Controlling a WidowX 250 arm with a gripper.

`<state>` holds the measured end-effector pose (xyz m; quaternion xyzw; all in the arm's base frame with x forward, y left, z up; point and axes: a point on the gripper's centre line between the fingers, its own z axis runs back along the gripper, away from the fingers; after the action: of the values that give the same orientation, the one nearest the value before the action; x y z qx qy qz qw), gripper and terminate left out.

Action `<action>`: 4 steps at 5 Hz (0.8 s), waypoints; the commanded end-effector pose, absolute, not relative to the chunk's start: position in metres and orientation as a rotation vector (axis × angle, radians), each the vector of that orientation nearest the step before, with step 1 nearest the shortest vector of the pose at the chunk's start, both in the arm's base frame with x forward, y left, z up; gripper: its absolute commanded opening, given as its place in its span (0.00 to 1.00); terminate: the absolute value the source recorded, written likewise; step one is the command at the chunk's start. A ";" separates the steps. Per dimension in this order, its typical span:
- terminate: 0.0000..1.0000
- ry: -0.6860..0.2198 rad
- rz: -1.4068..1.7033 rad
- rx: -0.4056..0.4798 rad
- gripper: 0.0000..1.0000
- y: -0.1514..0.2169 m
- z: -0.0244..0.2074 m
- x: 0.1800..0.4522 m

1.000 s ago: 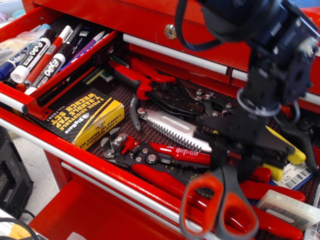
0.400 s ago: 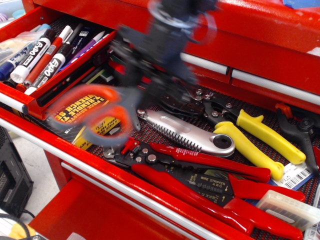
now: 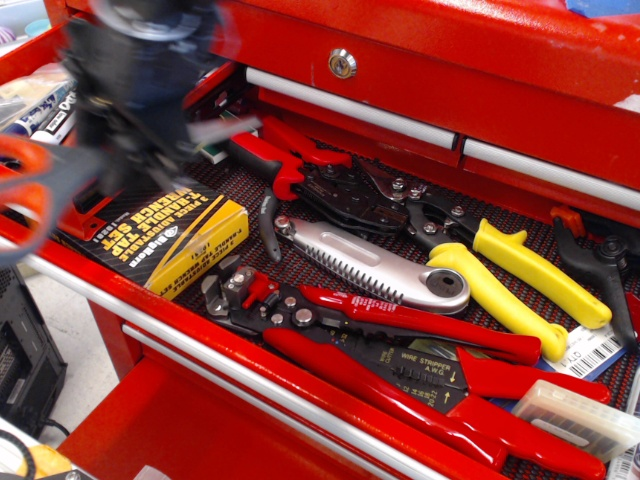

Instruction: Pick up scissors and put into drawer

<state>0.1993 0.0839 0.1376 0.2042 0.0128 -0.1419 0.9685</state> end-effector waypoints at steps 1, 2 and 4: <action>0.00 -0.071 -0.449 0.500 0.00 0.150 0.170 0.222; 0.00 -0.118 -0.496 0.525 0.00 0.171 0.172 0.235; 0.00 -0.238 -0.569 0.507 0.00 0.201 0.147 0.263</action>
<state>0.2545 0.1996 0.1206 0.2145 -0.1051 -0.2770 0.9307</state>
